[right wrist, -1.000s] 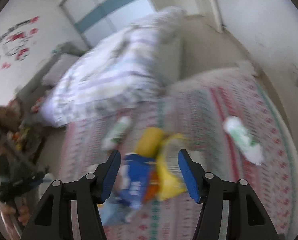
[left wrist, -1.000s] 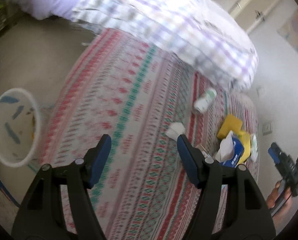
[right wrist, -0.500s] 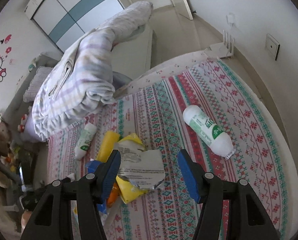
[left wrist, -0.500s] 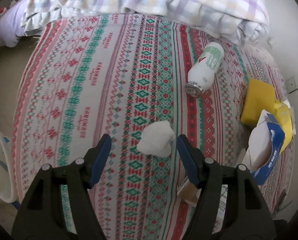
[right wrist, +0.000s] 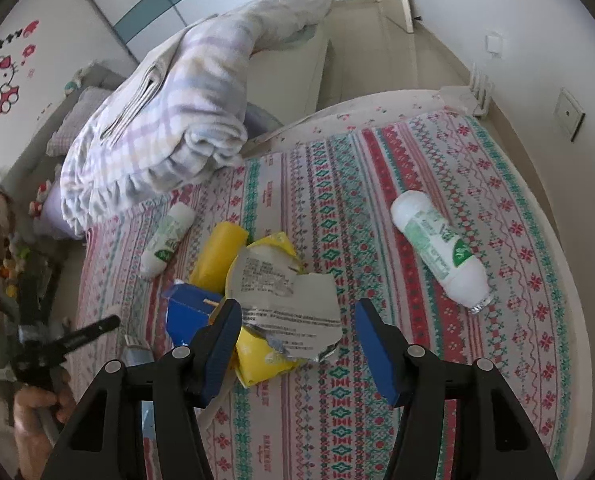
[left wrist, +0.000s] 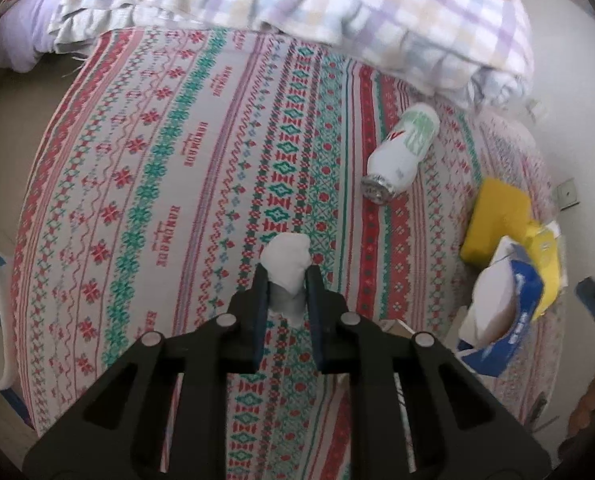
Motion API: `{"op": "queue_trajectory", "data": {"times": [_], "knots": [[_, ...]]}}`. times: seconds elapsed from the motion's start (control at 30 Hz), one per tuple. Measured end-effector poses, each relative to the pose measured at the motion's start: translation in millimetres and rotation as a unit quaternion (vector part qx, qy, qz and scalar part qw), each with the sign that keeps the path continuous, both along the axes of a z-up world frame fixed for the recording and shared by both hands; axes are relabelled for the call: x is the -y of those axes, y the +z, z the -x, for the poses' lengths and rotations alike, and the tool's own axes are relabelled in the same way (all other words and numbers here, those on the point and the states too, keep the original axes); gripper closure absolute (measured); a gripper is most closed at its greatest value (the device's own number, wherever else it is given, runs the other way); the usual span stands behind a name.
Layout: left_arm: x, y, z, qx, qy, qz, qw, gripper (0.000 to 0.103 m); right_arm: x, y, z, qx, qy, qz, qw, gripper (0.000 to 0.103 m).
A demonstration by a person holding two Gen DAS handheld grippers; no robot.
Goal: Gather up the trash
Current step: 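Grasp the torn silver foil wrapper with the right tool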
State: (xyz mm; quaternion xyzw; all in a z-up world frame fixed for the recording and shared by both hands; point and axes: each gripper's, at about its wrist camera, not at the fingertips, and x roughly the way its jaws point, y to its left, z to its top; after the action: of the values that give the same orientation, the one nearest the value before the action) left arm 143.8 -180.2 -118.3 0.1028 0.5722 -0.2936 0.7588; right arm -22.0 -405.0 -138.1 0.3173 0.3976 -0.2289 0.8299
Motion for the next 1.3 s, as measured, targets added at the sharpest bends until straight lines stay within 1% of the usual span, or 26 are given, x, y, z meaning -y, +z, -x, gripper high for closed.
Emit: {"op": "queue_trajectory", "data": {"times": [0.1, 0.2, 0.27, 0.3, 0.43, 0.53, 0.6, 0.67, 0.77, 0.87, 0.93, 0.97, 1.03, 1.1, 1.13, 1.23, 1.3], "knots": [[-8.4, 11.5, 1.4, -0.004, 0.002, 0.013, 0.9999, 0.083, -3.5, -0.6, -10.6, 0.01, 0.018, -0.007, 1.0, 0.043], [-16.8, 21.9, 5.7, -0.007, 0.001, 0.03, 0.9995, 0.083, -9.1, 0.8, -27.1, 0.007, 0.037, 0.005, 0.999, 0.043], [-21.8, 27.5, 6.2, -0.009, 0.002, 0.037, 0.9993, 0.083, -12.5, -0.4, -35.3, 0.002, 0.046, 0.01, 0.999, 0.045], [-23.7, 30.4, 7.2, -0.008, 0.003, 0.04, 0.9992, 0.083, -12.2, -0.5, -36.3, 0.0, 0.045, 0.011, 0.999, 0.048], [-24.0, 36.0, 9.7, -0.003, 0.007, 0.041, 0.9991, 0.083, -6.5, -2.1, -25.8, -0.029, 0.031, 0.029, 0.999, 0.05], [-25.9, 35.9, 8.4, -0.01, 0.012, 0.047, 0.9988, 0.083, -10.7, -3.5, -13.2, -0.054, 0.053, 0.05, 0.996, 0.05], [-26.4, 36.5, 7.3, -0.011, 0.014, 0.049, 0.9987, 0.083, -22.8, -5.5, -7.9, -0.081, 0.089, 0.091, 0.989, 0.05], [-27.4, 37.4, 7.2, -0.012, 0.016, 0.049, 0.9986, 0.083, -35.5, -13.6, -10.4, -0.116, 0.125, 0.131, 0.977, 0.05], [-28.5, 38.0, 6.8, -0.014, 0.017, 0.053, 0.9983, 0.083, -47.2, -29.8, -21.8, -0.163, 0.154, 0.158, 0.962, 0.05], [-31.1, 39.1, 6.7, -0.015, 0.018, 0.056, 0.9982, 0.083, -60.7, -42.2, -31.6, -0.198, 0.184, 0.196, 0.943, 0.05], [-33.4, 39.2, 5.9, -0.017, 0.021, 0.056, 0.998, 0.083, -62.1, -46.2, -33.5, -0.206, 0.192, 0.201, 0.938, 0.059], [-34.3, 39.3, 5.6, -0.018, 0.021, 0.056, 0.998, 0.083, -60.6, -48.5, -33.8, -0.211, 0.19, 0.204, 0.937, 0.06], [-36.0, 38.9, 5.1, -0.022, 0.024, 0.057, 0.9978, 0.083, -56.5, -52.6, -34.9, -0.222, 0.184, 0.208, 0.935, 0.068], [-37.3, 38.5, 4.3, -0.028, 0.027, 0.059, 0.9975, 0.083, -52.0, -57.3, -36.7, -0.232, 0.181, 0.212, 0.932, 0.071], [-37.9, 38.5, 3.9, -0.03, 0.029, 0.06, 0.9973, 0.083, -50.9, -58.3, -38.2, -0.233, 0.183, 0.214, 0.931, 0.076], [-39.1, 40.1, 3.6, -0.032, 0.031, 0.062, 0.9971, 0.083, -49.8, -60.7, -42.3, -0.227, 0.192, 0.207, 0.932, 0.085], [-40.4, 42.3, 3.2, -0.031, 0.032, 0.065, 0.9969, 0.083, -51.3, -58.7, -42.7, -0.221, 0.19, 0.207, 0.934, 0.087]]}}
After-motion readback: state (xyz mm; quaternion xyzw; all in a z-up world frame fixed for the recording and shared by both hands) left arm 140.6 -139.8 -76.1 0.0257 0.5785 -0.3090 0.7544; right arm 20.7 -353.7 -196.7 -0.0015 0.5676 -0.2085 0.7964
